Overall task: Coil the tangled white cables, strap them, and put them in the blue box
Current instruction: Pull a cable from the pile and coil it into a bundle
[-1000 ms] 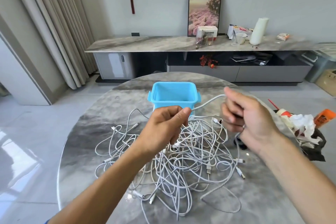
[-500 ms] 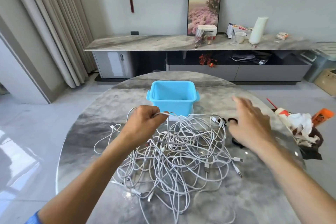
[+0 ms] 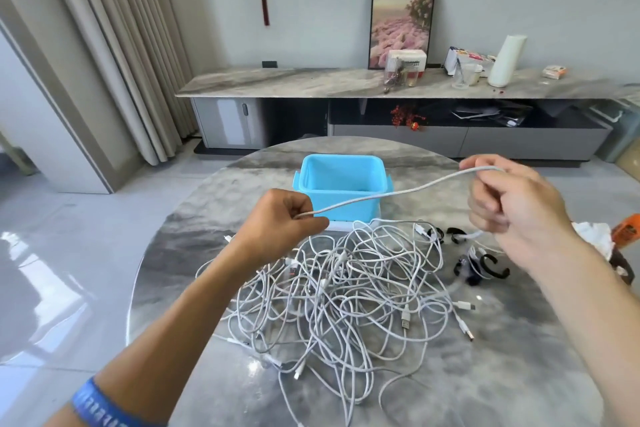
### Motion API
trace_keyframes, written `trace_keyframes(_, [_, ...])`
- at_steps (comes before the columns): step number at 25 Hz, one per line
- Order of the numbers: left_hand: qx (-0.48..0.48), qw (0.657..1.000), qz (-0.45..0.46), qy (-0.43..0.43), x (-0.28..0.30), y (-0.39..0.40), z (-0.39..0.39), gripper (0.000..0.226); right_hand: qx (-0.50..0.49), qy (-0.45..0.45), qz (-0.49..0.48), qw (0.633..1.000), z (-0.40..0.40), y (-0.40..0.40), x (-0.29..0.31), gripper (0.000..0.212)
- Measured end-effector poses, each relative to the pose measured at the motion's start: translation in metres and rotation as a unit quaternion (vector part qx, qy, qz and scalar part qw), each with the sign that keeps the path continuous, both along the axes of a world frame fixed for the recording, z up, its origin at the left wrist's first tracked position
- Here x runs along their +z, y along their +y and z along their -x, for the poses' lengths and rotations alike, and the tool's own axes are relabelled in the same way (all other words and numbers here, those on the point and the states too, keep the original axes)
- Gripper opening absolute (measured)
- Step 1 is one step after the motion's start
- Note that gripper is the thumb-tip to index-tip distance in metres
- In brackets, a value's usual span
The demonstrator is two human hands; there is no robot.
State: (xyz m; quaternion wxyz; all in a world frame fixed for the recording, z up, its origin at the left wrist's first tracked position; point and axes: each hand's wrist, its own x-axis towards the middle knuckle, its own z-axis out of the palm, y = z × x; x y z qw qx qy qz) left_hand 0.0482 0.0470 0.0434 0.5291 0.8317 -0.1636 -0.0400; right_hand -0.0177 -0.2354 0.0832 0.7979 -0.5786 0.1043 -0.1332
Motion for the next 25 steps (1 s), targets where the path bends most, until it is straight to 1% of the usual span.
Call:
trace_keyframes(1, [0.003,1.000,0.003,0.007,-0.001,0.003,-0.001,0.042,-0.012,0.056,0.025,0.998,-0.004,-0.007,-0.010,0.026])
trace_keyframes(2, [0.001,1.000,0.013,0.022,-0.003,0.004,0.000,0.044,-0.008,0.123,0.080,0.989,-0.007,-0.007,-0.024,0.024])
trace_keyframes(3, [-0.001,0.999,0.025,0.038,-0.005,0.004,0.001,0.043,0.012,0.184,0.152,0.971,-0.007,-0.005,-0.037,0.030])
trace_keyframes(4, [-0.003,0.998,0.032,0.046,-0.006,0.002,0.002,0.040,0.046,0.233,0.246,0.940,-0.004,0.000,-0.041,0.044])
trace_keyframes(5, [-0.006,0.999,0.029,0.046,-0.005,-0.002,0.005,0.035,0.089,0.233,0.331,0.910,-0.002,0.003,-0.044,0.063])
trace_keyframes(6, [-0.010,0.999,0.019,0.042,-0.004,-0.007,0.008,0.030,0.130,0.201,0.395,0.887,-0.001,0.009,-0.043,0.079])
trace_keyframes(7, [-0.020,0.999,0.013,0.036,-0.002,-0.011,0.011,0.026,0.153,0.146,0.427,0.879,0.003,0.020,-0.038,0.087])
trace_keyframes(8, [-0.039,0.999,0.012,0.027,-0.001,-0.016,0.014,0.026,0.135,0.073,0.468,0.870,0.007,0.032,-0.035,0.086])
trace_keyframes(9, [-0.063,0.998,0.009,0.013,0.000,-0.022,0.018,0.029,0.097,-0.007,0.522,0.848,0.008,0.042,-0.034,0.077])
trace_keyframes(10, [-0.087,0.996,0.001,-0.007,0.000,-0.027,0.022,0.031,0.064,-0.068,0.603,0.793,0.006,0.054,-0.038,0.067])
trace_keyframes(11, [-0.111,0.993,-0.008,-0.031,0.000,-0.033,0.027,0.033,0.049,-0.107,0.668,0.735,0.006,0.066,-0.043,0.058])
trace_keyframes(12, [-0.127,0.990,-0.013,-0.055,0.000,-0.038,0.031,0.034,0.061,-0.132,0.703,0.696,0.006,0.074,-0.051,0.046])
trace_keyframes(13, [-0.135,0.988,-0.014,-0.072,0.000,-0.040,0.034,0.036,0.084,-0.141,0.708,0.687,0.004,0.076,-0.059,0.029])
trace_keyframes(14, [-0.135,0.988,-0.008,-0.075,0.002,-0.039,0.034,0.038,0.101,-0.147,0.689,0.702,0.002,0.076,-0.063,0.016])
trace_keyframes(15, [-0.126,0.990,0.008,-0.065,0.004,-0.036,0.033,0.039,0.096,-0.150,0.661,0.729,0.002,0.073,-0.060,0.020])
trace_keyframes(17, [-0.096,0.994,0.045,-0.020,0.007,-0.024,0.022,0.039,0.020,-0.103,0.586,0.803,-0.004,0.052,-0.049,0.032])
trace_keyframes(18, [-0.088,0.995,0.051,-0.002,0.007,-0.018,0.016,0.040,-0.022,-0.075,0.563,0.823,-0.005,0.041,-0.042,0.035])
trace_keyframes(19, [-0.088,0.995,0.049,0.012,0.006,-0.012,0.012,0.041,-0.052,-0.053,0.570,0.819,-0.005,0.033,-0.036,0.035])
trace_keyframes(20, [-0.097,0.994,0.042,0.027,0.003,-0.010,0.010,0.041,-0.075,-0.035,0.588,0.805,-0.004,0.030,-0.035,0.035])
trace_keyframes(21, [-0.104,0.993,0.025,0.040,0.000,-0.010,0.009,0.041,-0.085,-0.016,0.595,0.799,-0.005,0.029,-0.036,0.036])
trace_keyframes(22, [-0.100,0.994,0.000,0.048,-0.002,-0.010,0.008,0.043,-0.097,-0.002,0.572,0.814,-0.006,0.029,-0.036,0.037])
trace_keyframes(23, [-0.085,0.995,-0.020,0.048,-0.002,-0.009,0.006,0.045,-0.117,0.016,0.525,0.843,-0.006,0.027,-0.034,0.039])
trace_keyframes(24, [-0.062,0.997,-0.028,0.044,0.001,-0.007,0.004,0.047,-0.155,0.031,0.462,0.872,-0.007,0.022,-0.030,0.041])
trace_keyframes(25, [-0.037,0.998,-0.015,0.044,0.003,-0.001,0.001,0.047,-0.204,0.044,0.401,0.892,-0.008,0.012,-0.025,0.043])
